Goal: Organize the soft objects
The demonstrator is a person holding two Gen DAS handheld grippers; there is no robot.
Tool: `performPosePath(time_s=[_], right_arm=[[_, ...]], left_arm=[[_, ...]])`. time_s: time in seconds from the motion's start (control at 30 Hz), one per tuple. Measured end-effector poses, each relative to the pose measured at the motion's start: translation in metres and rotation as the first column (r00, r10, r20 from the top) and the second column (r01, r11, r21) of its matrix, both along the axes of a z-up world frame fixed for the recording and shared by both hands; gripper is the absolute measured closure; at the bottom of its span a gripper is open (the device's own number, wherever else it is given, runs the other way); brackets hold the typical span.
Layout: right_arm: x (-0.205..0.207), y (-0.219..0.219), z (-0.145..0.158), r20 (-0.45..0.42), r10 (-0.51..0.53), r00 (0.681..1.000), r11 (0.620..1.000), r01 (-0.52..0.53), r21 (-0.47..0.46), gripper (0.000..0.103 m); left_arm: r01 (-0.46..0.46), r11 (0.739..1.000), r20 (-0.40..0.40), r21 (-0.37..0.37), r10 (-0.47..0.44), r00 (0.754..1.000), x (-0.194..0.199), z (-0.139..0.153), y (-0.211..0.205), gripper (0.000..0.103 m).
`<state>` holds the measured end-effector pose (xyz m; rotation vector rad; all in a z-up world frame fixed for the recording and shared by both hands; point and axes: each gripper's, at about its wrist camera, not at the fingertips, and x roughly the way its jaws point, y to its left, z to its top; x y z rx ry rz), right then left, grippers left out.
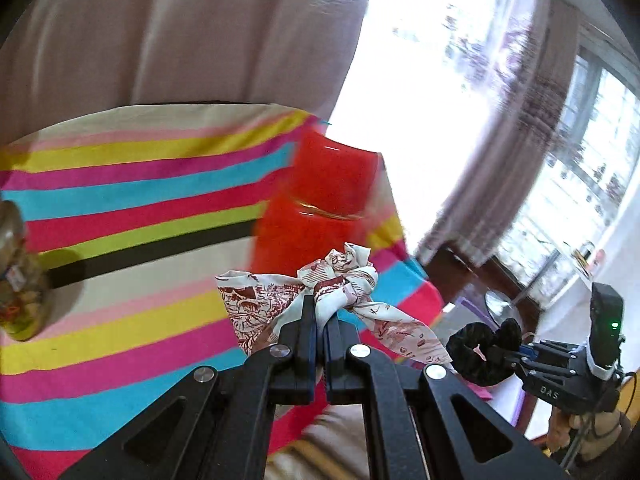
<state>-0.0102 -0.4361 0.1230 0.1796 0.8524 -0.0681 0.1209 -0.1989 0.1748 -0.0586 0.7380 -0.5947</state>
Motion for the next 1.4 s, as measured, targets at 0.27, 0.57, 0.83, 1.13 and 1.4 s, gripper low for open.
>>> performPosePath(time_s=[0.27,0.57,0.83,1.13,1.4], right_arm=[[-0.053,-0.074,-0.035,-0.106,-0.152,0.983,0.988,0.153,0.000,0.083],[-0.079,-0.113,-0.068,-0.214,-0.200,0.956,0.979,0.203,-0.011,0.075],[-0.104,-0.117,-0.056,-0.145,-0.247,0.958,0.966,0.232,-0.113,0.038],[-0.119,-0.125,-0.039,-0.082,-0.269,0.960,0.958,0.258,-0.126,0.036],[-0.131,-0.117,-0.032,-0.059,-0.254,0.965,0.963,0.247,-0.107,0.035]], left_arm=[[0.096,0.995,-0.005,0.002,-0.096,0.995,-0.023,0.000,-0.068,0.100],[0.185,0.983,-0.028,0.008,-0.185,0.982,-0.046,-0.007,-0.125,0.100],[0.246,0.969,-0.073,0.022,-0.244,0.967,-0.067,-0.021,-0.178,0.100],[0.294,0.955,-0.173,0.048,-0.282,0.944,-0.079,-0.046,-0.219,0.096],[0.296,0.954,-0.219,0.049,-0.279,0.935,-0.091,-0.059,-0.211,0.034]])
